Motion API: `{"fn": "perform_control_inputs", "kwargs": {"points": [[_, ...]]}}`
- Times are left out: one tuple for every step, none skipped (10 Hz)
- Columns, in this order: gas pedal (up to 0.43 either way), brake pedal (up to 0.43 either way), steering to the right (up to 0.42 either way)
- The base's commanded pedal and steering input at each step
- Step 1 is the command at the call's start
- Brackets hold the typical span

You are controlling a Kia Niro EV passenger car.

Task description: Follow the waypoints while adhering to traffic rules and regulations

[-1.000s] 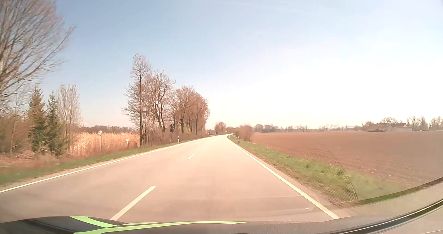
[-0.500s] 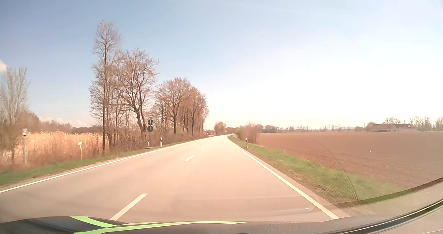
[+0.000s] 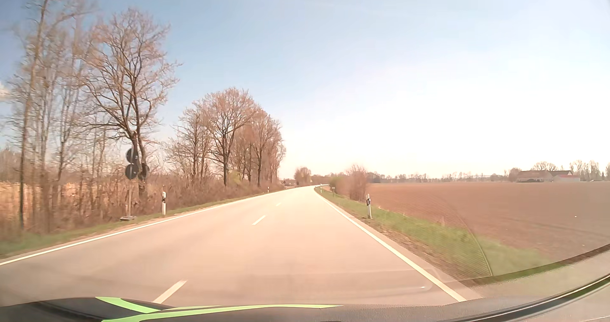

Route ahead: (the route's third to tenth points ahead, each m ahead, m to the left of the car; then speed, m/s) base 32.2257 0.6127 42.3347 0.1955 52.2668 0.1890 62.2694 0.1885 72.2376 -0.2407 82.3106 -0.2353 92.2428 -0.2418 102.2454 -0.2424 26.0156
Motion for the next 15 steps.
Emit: {"fn": "perform_control_inputs", "kwargs": {"points": [[0.228,0.0,0.001],[0.228,0.0,0.001],[0.228,0.0,0.001],[0.228,0.0,0.001],[0.228,0.0,0.001],[0.228,0.0,0.001],[0.228,0.0,0.001],[0.228,0.0,0.001],[0.228,0.0,0.001],[0.228,0.0,0.001],[0.228,0.0,0.001],[0.228,0.0,0.001],[0.228,0.0,0.002],[0.228,0.0,0.003],[0.228,0.0,0.003]]}}
